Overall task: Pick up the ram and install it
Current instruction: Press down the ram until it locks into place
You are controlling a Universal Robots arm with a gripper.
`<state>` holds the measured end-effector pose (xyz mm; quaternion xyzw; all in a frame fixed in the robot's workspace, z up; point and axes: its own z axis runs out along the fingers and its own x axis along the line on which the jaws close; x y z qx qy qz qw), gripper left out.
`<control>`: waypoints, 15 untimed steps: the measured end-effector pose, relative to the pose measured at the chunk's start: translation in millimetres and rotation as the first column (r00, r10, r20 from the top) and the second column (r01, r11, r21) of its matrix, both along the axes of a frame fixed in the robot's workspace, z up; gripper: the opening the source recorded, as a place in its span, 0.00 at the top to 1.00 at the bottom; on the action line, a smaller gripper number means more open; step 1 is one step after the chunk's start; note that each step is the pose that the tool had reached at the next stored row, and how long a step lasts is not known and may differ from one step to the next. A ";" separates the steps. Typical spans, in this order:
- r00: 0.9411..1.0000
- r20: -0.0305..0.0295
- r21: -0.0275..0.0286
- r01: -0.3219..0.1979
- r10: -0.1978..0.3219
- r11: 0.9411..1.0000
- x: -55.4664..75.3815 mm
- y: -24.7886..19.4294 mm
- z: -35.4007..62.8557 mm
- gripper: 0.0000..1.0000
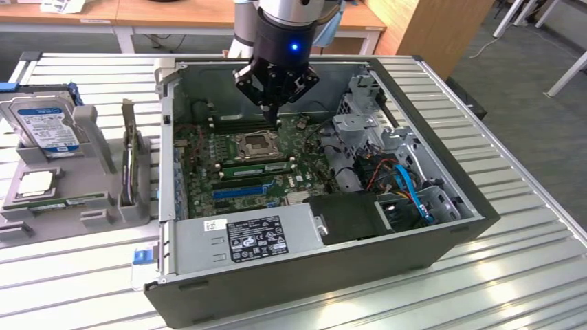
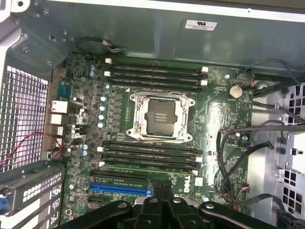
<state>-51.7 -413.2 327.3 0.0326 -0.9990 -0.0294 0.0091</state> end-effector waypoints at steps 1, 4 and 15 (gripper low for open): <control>1.000 0.000 0.000 0.000 0.000 1.000 -1.1 0.0 0.0 0.90; 1.000 0.000 0.000 0.002 -0.002 1.000 -3.2 0.0 0.0 0.90; 0.999 -0.001 0.000 0.046 -0.046 0.999 -3.2 -0.1 0.0 0.90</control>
